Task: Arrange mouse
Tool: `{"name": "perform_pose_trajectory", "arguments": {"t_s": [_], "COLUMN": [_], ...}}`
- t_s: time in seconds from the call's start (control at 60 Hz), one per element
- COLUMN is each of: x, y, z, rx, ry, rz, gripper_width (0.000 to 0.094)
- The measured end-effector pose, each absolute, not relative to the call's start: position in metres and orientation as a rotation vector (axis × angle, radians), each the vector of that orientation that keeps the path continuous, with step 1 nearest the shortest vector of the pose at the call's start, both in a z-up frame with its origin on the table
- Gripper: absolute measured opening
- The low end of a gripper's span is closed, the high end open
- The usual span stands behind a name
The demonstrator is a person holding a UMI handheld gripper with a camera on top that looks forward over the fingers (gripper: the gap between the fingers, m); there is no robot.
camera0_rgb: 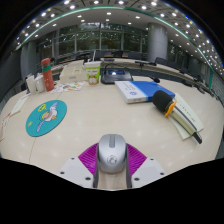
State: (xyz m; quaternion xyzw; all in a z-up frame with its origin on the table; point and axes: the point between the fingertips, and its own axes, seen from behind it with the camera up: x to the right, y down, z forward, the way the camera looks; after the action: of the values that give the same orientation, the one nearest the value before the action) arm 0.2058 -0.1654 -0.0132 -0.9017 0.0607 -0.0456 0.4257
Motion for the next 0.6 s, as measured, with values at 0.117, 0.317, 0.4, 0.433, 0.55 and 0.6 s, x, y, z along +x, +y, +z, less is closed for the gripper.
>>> {"name": "perform_pose_trajectory", "arguments": {"t_s": [0.117,0.317,0.4,0.433,0.55,0.6], "x": [0.207,0.156,0.113,0.092,0.023,-0.003], "y": [-0.162,-0.108,-0.076,-0.065,-0.030,-0.020], "z": [0.005,0.129,0.164,0.170,0.145,0.118], "rx": [-2.238,-2.033,-1.981,-1.965,-2.012,-2.051], "ry": [0.165,0.161,0.123,0.108,0.070,0.060], "rz": [-0.154,-0.113,-0.079,-0.063,0.025,0.052], "gripper_width": [0.0365,0.0364,0.0363,0.0363,0.0363,0.0362]}}
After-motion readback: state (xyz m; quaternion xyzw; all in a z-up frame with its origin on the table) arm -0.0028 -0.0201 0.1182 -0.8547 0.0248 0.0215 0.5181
